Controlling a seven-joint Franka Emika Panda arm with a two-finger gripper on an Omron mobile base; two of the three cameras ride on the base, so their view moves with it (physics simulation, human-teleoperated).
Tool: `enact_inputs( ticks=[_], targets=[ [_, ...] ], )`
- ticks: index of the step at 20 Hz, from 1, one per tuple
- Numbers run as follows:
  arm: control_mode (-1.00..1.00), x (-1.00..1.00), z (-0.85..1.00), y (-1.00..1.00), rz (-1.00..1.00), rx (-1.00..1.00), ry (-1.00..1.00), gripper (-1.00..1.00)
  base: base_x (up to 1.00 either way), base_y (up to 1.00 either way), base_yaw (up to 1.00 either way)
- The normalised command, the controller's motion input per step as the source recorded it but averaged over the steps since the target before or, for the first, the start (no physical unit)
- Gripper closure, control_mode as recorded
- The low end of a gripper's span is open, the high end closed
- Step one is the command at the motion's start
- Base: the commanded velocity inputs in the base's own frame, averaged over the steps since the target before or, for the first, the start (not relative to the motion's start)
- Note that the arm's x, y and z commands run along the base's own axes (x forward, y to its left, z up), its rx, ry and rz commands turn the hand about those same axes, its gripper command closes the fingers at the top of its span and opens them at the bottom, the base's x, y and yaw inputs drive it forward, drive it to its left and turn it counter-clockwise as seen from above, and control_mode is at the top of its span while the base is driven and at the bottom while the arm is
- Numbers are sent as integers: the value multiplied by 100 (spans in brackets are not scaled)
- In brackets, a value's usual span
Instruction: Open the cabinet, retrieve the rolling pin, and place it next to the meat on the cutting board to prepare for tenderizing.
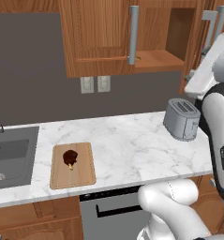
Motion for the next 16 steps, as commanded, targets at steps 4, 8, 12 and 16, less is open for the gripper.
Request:
enact_inputs(
  ticks=[4,8,12,16],
  targets=[
    [-100,-2,-16,87,-17,-41,-14,-100,0,0,0],
    [-100,6,-31,51,-21,-30,-6,-100,0,0,0],
    [-100,39,-33,3,-25,-18,1,-100,0,0,0],
    [-100,58,-20,-3,-18,-8,13,-100,0,0,0]
  ],
)
